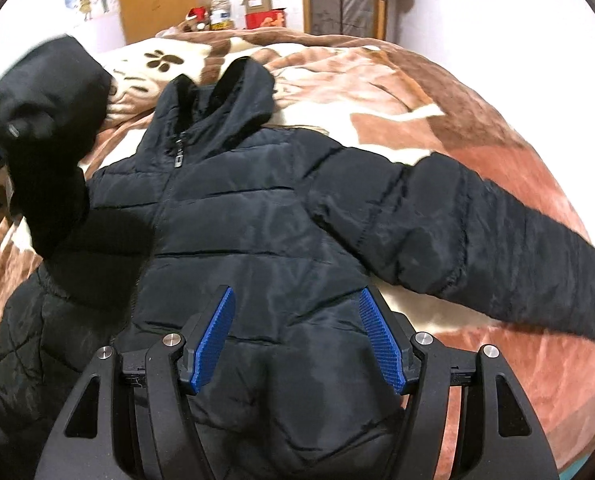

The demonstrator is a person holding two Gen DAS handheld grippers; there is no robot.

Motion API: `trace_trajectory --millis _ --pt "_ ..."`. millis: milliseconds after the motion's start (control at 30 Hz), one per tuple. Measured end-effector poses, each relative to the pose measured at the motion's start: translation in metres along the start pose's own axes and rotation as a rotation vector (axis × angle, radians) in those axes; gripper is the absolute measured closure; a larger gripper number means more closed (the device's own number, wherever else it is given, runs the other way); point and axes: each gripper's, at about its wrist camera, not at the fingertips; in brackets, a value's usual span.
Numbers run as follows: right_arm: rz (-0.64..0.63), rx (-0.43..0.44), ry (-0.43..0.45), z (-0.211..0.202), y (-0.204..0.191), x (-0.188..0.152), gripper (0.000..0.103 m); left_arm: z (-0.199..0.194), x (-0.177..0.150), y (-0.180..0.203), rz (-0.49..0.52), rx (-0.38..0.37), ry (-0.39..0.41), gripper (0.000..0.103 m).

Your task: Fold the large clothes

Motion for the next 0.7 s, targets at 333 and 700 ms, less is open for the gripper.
trace_trajectory --millis 333,700 --pt "0.095 0.060 0.000 0.002 0.031 -0.005 0.038 0.077 -0.034 0.028 -0.033 -0.172 -0.163 0.040" --pt "0.127 0.182 -0.067 0.044 0.014 0.024 0.038 0.005 -0.015 -0.057 -0.046 0.056 -0.005 0.039"
Point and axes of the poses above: each gripper's, at about its wrist camera, not at the fingertips, and z roughly the way its jaws point, y to its right, x to its top, and after that the axes turned 2 degrees about -y, right-handed
